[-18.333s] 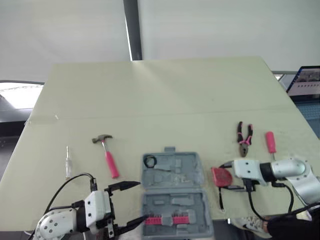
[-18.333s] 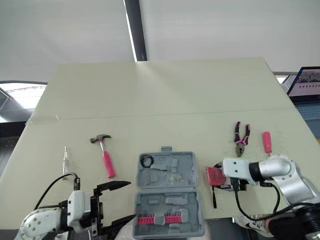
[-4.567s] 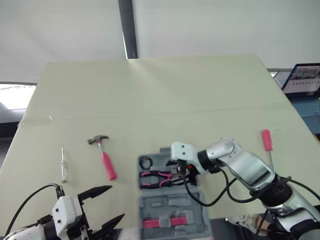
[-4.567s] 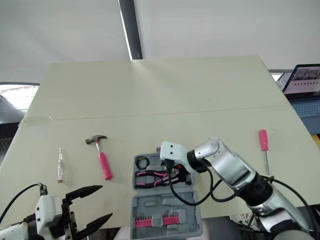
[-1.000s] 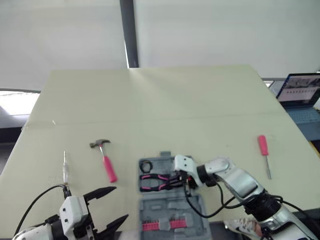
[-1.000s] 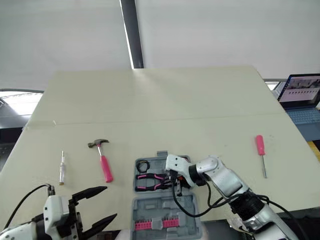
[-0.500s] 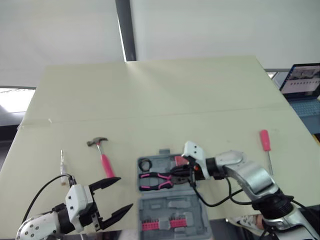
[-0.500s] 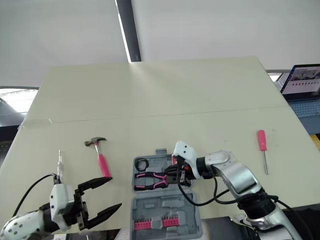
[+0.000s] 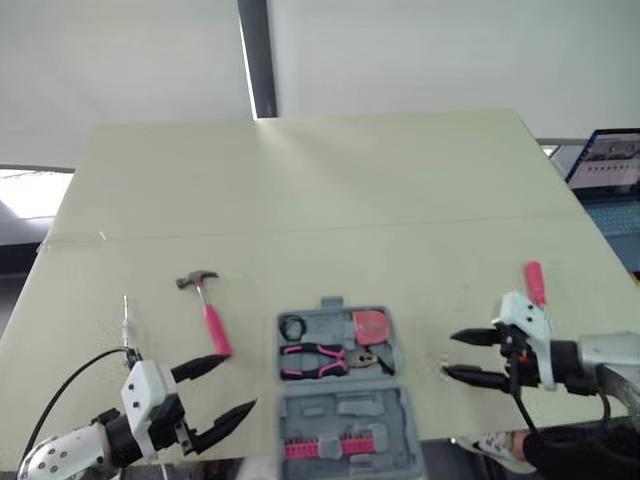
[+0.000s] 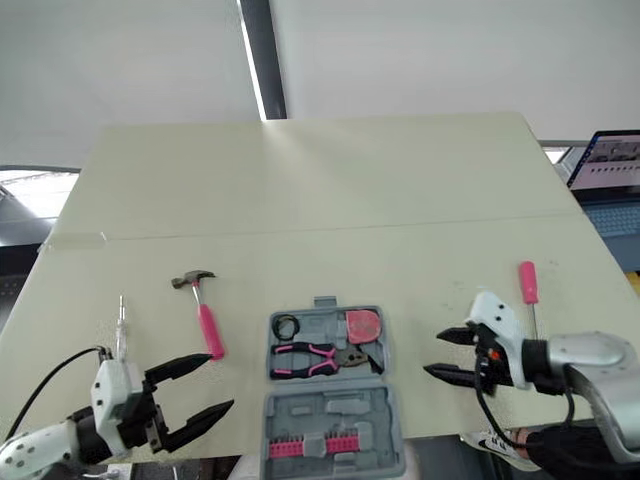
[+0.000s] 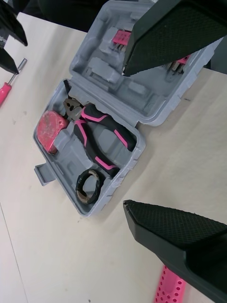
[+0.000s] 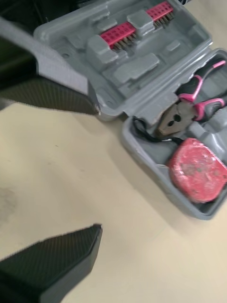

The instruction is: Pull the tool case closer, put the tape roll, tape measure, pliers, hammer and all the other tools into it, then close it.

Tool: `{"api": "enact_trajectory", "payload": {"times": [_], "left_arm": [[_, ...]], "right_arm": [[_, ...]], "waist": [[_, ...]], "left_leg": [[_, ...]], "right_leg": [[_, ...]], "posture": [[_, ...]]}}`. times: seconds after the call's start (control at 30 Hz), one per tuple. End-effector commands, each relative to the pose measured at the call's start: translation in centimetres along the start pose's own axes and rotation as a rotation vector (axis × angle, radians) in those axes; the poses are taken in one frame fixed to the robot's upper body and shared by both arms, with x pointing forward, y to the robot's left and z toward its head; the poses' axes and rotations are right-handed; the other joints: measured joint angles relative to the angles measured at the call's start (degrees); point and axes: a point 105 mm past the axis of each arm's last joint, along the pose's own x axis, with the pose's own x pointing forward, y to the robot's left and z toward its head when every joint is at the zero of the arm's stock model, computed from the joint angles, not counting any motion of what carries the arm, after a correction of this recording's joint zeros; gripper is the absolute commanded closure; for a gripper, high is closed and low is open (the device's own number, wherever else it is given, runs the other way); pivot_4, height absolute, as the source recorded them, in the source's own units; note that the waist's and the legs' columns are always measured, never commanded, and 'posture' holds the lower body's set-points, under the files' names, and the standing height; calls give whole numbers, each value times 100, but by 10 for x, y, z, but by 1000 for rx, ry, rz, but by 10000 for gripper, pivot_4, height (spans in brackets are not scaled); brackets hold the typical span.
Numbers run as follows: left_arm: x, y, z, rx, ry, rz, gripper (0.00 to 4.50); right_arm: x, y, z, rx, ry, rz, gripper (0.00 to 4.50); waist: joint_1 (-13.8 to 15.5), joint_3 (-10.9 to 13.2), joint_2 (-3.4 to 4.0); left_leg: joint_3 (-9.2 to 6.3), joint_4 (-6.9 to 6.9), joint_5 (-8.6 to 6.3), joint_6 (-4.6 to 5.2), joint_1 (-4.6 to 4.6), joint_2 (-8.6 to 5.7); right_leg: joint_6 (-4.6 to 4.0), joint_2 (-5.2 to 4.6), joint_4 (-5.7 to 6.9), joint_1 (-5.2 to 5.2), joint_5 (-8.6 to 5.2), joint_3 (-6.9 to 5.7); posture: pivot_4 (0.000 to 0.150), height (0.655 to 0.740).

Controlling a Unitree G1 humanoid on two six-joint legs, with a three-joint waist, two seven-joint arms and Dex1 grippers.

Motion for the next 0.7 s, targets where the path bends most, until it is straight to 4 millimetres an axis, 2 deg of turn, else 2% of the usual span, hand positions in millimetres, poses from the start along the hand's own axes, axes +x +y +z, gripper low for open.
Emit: {"api": "enact_trajectory", "payload": {"times": [0.03, 0.3, 0.47, 0.6, 0.67, 0.7], "left_arm": [[-9, -1, -2, 67, 7, 44, 0], [-23, -7, -7, 52, 38, 120, 0], [-22, -14, -8, 35, 52, 105, 0], [-18, -5, -9, 22, 96, 136, 0], [-10, -1, -4, 16, 98, 104, 0], [-6, -1, -2, 14, 108, 68, 2545]], "right_arm": [[-8, -4, -4, -5, -26, -37, 127], [-12, -6, -28, 7, -9, -84, 127], [-11, -6, -32, 4, -14, -84, 127], [-7, -6, -32, -7, 9, -72, 127], [-1, -2, -25, -19, 11, -37, 5591], [3, 2, -21, -30, 14, -9, 8329]], "waist": [[-3, 0, -1], [16, 5, -9], [8, 6, -10], [13, 7, -10], [17, 6, -10], [20, 6, -9]], "left_leg": [[1, 2, 0, 0, 1, 0], [0, 6, 0, 0, -1, 1], [-1, 15, -1, 1, -1, 3], [-3, 15, -1, 1, -3, 3], [-4, 17, -1, 1, -3, 3], [-5, 22, -1, 1, -2, 3]], "right_leg": [[0, 0, 1, 0, 0, 1], [0, 1, 0, 1, 0, 1], [0, 1, 3, 2, 0, 2], [0, 2, 3, 2, 0, 1], [-1, 1, 7, 2, 0, 1], [-1, 2, 13, 2, 0, 1]], "posture": [[1500, 7373], [1500, 7373], [1500, 7373], [1500, 7373], [1500, 7373], [1500, 7373]]}}
